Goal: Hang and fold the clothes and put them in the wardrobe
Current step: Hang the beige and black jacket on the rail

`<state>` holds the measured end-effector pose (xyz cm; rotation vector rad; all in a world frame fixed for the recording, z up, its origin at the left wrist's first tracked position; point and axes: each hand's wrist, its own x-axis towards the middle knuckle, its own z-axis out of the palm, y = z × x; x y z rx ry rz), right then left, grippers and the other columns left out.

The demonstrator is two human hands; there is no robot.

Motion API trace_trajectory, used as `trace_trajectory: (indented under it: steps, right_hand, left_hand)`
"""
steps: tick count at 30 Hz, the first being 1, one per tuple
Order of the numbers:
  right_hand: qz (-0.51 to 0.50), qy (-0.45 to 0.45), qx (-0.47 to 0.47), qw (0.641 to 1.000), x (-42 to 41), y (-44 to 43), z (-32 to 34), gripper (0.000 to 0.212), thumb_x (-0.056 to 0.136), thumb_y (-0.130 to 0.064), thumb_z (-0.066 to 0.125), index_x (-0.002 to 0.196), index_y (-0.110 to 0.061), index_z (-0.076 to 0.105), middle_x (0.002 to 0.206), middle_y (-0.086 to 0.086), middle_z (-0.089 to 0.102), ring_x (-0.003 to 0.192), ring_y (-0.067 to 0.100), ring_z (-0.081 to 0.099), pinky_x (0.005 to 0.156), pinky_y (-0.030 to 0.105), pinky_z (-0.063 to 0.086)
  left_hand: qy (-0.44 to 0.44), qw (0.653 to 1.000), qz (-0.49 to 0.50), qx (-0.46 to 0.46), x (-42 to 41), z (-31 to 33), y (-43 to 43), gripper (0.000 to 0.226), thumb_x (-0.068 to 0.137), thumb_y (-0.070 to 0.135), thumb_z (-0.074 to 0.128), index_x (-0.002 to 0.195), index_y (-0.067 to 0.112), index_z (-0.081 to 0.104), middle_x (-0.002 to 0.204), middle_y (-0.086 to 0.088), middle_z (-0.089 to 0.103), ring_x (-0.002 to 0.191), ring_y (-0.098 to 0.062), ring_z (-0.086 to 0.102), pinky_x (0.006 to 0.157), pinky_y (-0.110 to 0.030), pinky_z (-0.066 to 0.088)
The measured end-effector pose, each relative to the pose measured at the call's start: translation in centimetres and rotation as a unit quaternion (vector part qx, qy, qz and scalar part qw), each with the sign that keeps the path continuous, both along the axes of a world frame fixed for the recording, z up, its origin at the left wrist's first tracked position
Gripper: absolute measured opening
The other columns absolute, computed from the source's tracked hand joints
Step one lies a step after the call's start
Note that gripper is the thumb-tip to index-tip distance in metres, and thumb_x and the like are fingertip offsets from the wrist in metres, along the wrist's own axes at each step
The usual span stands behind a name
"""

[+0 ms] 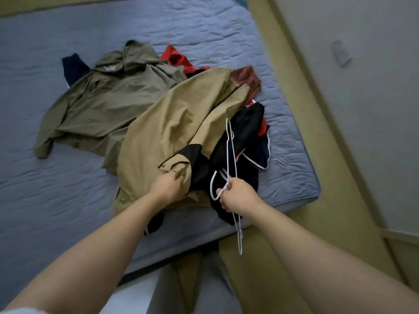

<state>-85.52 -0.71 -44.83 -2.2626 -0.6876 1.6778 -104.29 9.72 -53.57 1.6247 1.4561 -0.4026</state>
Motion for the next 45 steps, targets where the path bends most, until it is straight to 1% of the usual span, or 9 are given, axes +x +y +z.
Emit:
trace_trajectory:
  steps: [6,10,14,23,27,31,34,37,45]
  right_hand:
    - [-0.049,-0.026,0.032,0.998,2.0,-4.6,5.1,0.029,0.078,-0.024,0.075,0.082,-0.018,0.048,0.089,0.008,0.059,0.086,0.027,0.060,0.080,0.044,0.053]
    - [-0.088,-0.014,0.061,0.994,2.9,-8.4,8.4,0.059,0.073,-0.043,0.081,0.121,-0.018,0.059,0.116,-0.002,0.069,0.108,0.018,0.064,0.098,0.039,0.053]
    - [-0.138,-0.034,0.160,0.977,5.4,-11.5,12.8,0.086,0.079,-0.042,0.083,0.148,-0.021,0.035,0.142,-0.009,0.052,0.134,0.013,0.049,0.108,0.026,0.039]
    - [-0.405,-0.329,0.291,0.802,16.5,-16.0,23.4,0.087,0.068,-0.055,0.085,0.135,-0.019,0.044,0.110,-0.014,0.045,0.117,0.020,0.057,0.087,0.025,0.039]
    - [-0.470,-0.431,0.277,0.719,21.0,-19.3,29.1,0.081,0.071,-0.045,0.087,0.133,-0.017,0.042,0.111,-0.007,0.054,0.109,0.020,0.060,0.093,0.030,0.037]
    - [-0.485,-0.457,0.300,0.682,25.1,-24.6,35.0,0.049,0.086,-0.031,0.075,0.124,-0.014,0.048,0.093,-0.013,0.050,0.094,0.012,0.054,0.077,0.014,0.035]
    - [-0.496,-0.459,0.327,0.660,26.9,-29.1,39.4,0.028,0.095,-0.026,0.061,0.119,-0.012,0.054,0.106,0.002,0.062,0.110,0.028,0.063,0.105,0.042,0.047]
    - [-0.505,-0.455,0.374,0.631,28.1,-33.8,43.3,0.022,0.098,-0.017,0.056,0.118,-0.009,0.055,0.098,-0.001,0.055,0.106,0.028,0.062,0.095,0.034,0.050]
    - [-0.515,-0.501,0.410,0.562,31.1,-45.8,50.4,0.023,0.086,-0.003,0.038,0.101,-0.015,0.052,0.089,0.002,0.055,0.082,0.019,0.056,0.075,0.036,0.049]
  left_hand:
    - [-0.193,0.977,0.090,-0.015,9.7,11.0,-4.2,0.033,0.103,0.038,0.051,0.097,0.007,0.060,0.108,-0.019,0.068,0.104,-0.037,0.063,0.084,-0.038,0.049]
    - [-0.351,0.924,0.137,-0.063,15.4,17.8,-5.6,0.017,0.102,0.027,0.057,0.091,0.017,0.064,0.099,-0.014,0.071,0.104,-0.036,0.067,0.096,-0.051,0.054]
    - [-0.426,0.899,0.074,-0.067,21.3,25.4,-7.7,0.017,0.102,0.029,0.057,0.092,0.019,0.067,0.095,-0.014,0.075,0.092,-0.031,0.073,0.088,-0.057,0.057]
    - [-0.568,0.816,-0.110,0.011,31.6,43.0,-16.1,0.029,0.099,0.038,0.059,0.098,0.010,0.067,0.096,-0.010,0.074,0.094,-0.026,0.072,0.088,-0.052,0.058]
    - [-0.601,0.765,-0.209,0.094,34.5,50.1,-21.5,0.032,0.100,0.037,0.059,0.093,0.007,0.066,0.089,-0.010,0.072,0.084,-0.021,0.071,0.079,-0.045,0.061]
    - [-0.632,0.703,-0.288,0.157,36.7,56.3,-26.7,0.039,0.101,0.034,0.057,0.095,-0.003,0.064,0.088,-0.020,0.068,0.079,-0.028,0.068,0.070,-0.038,0.060]
    - [-0.640,0.653,-0.341,0.219,38.7,60.3,-29.8,0.036,0.103,0.033,0.055,0.096,-0.002,0.065,0.088,-0.017,0.068,0.080,-0.025,0.067,0.072,-0.037,0.057]
    - [-0.643,0.607,-0.380,0.272,41.0,63.0,-31.7,0.030,0.100,0.037,0.059,0.105,0.008,0.066,0.097,-0.005,0.069,0.089,-0.014,0.066,0.079,-0.032,0.056]
    - [-0.487,0.662,-0.429,0.375,47.8,59.9,-34.1,0.075,0.070,0.040,0.081,0.135,0.022,0.050,0.128,-0.004,0.051,0.115,-0.026,0.056,0.097,-0.044,0.052]
